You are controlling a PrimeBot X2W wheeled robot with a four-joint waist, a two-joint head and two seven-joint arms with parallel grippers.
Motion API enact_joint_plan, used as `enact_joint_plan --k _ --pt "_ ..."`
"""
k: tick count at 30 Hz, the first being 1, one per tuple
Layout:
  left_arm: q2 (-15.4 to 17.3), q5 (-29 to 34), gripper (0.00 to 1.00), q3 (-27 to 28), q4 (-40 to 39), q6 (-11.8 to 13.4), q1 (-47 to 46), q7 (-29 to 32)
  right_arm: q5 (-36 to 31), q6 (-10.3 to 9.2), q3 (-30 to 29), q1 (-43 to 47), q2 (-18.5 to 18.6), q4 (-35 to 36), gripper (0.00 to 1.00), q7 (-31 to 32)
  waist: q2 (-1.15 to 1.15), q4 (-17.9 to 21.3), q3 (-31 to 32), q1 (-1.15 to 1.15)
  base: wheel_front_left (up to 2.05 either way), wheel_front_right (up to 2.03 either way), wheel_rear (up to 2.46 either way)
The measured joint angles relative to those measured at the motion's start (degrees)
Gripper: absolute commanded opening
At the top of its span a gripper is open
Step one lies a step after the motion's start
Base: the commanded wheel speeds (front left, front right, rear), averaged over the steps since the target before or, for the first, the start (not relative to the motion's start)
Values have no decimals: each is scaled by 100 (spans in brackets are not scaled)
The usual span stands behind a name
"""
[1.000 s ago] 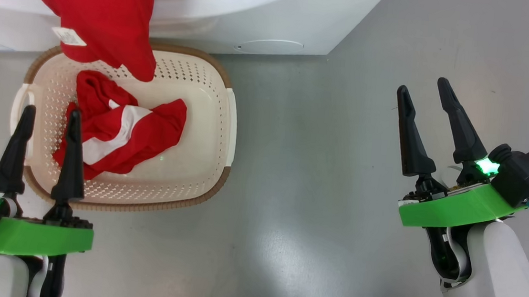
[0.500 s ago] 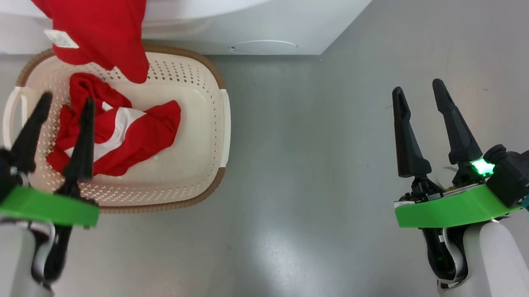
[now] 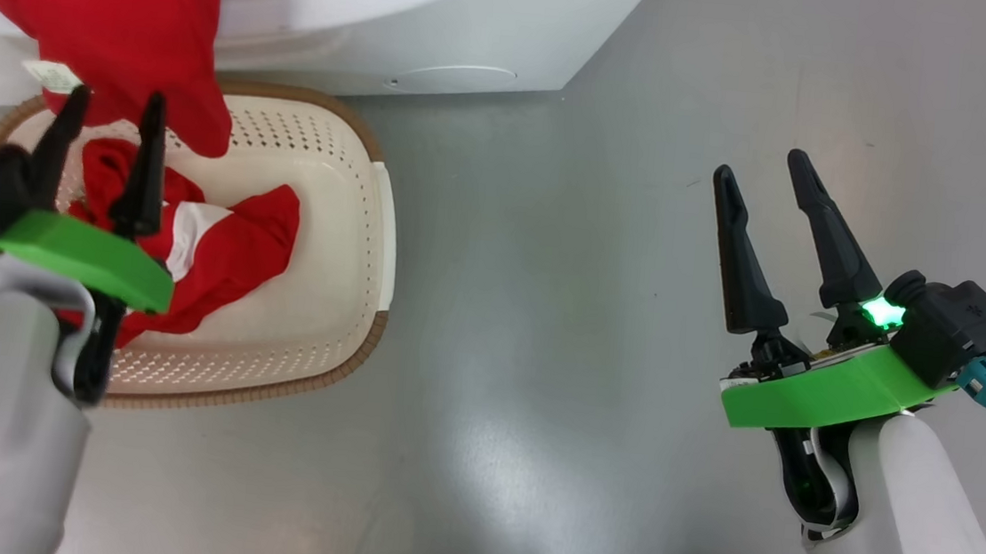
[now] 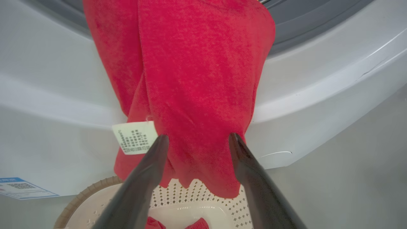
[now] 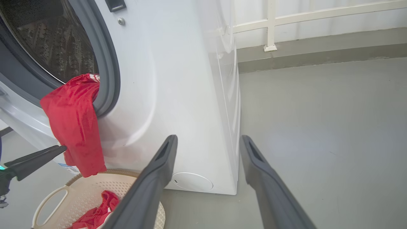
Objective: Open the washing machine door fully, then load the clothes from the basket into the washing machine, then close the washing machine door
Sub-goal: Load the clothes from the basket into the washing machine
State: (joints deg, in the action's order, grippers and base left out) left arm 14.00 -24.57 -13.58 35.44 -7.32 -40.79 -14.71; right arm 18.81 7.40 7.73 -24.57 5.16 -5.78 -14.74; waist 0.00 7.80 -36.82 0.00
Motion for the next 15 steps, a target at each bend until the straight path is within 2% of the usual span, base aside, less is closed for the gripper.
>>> enact_joint_plan --k 8,15 --pt "91 -309 100 -252 1102 0 -985 52 0 0 19 -3 -36 4 100 0 0 92 -99 0 0 0 0" --pt "31 -448 100 -464 1874 0 -1774 60 -1 0 25 -14 -57 24 100 0 0 109 -222 0 0 0 0"
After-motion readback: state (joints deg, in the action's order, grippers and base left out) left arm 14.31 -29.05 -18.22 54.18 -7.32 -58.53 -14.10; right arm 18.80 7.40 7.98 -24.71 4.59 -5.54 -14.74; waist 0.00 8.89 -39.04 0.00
